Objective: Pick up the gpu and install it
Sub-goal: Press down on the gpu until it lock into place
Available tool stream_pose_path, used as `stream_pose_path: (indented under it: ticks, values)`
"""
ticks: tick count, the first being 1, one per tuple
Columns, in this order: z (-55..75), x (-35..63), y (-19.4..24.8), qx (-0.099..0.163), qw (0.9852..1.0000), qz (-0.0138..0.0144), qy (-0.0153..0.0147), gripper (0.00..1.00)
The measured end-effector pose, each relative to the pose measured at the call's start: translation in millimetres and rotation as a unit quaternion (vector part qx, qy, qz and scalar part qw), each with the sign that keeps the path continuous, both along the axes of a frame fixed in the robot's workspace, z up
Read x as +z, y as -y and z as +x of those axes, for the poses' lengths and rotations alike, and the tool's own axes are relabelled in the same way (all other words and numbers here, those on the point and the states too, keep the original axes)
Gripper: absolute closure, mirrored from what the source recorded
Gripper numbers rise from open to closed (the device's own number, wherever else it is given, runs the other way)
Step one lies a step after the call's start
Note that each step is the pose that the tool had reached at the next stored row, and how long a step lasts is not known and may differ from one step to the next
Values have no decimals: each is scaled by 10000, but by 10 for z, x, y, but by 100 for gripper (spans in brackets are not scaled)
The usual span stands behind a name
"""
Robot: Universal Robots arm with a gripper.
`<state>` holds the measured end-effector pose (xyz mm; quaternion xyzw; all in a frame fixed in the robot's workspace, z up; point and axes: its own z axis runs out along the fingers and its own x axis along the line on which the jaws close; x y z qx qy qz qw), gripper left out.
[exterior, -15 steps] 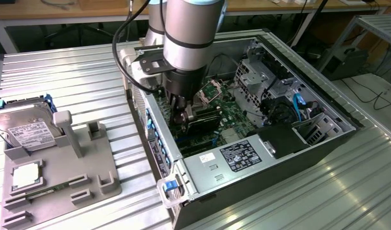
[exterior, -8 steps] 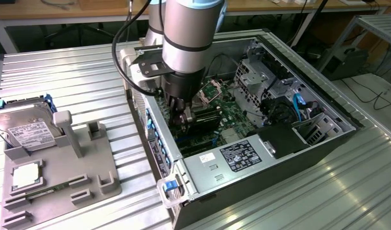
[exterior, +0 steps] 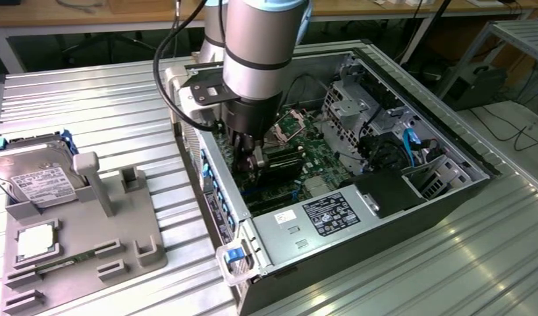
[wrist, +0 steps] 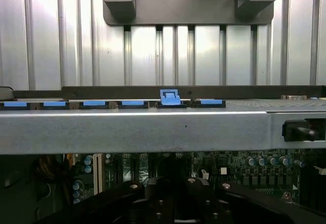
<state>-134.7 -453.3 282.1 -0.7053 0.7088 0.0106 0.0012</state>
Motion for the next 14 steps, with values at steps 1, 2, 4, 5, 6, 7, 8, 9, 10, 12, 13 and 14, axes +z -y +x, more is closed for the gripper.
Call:
stream_pose_path:
  ticks: [1, 2, 4, 5, 6, 7, 8, 9, 10, 12, 13, 14]
  values:
    - [0, 20, 0, 0, 10000, 1, 1, 89]
    - [1, 39, 0, 0, 10000, 1, 1, 89]
    - [4, 61, 0, 0, 10000, 1, 0, 89]
    - [5, 69, 0, 0, 10000, 1, 1, 89]
    - [6, 78, 0, 0, 10000, 1, 1, 89]
    - [6, 88, 0, 0, 10000, 1, 1, 89]
    - [6, 103, 0, 0, 10000, 1, 0, 89]
    - [6, 117, 0, 0, 10000, 1, 0, 89]
    - [6, 135, 0, 0, 10000, 1, 1, 89]
    - [6, 164, 0, 0, 10000, 1, 0, 89]
    - [6, 175, 0, 0, 10000, 1, 1, 89]
    - [6, 188, 0, 0, 10000, 1, 1, 89]
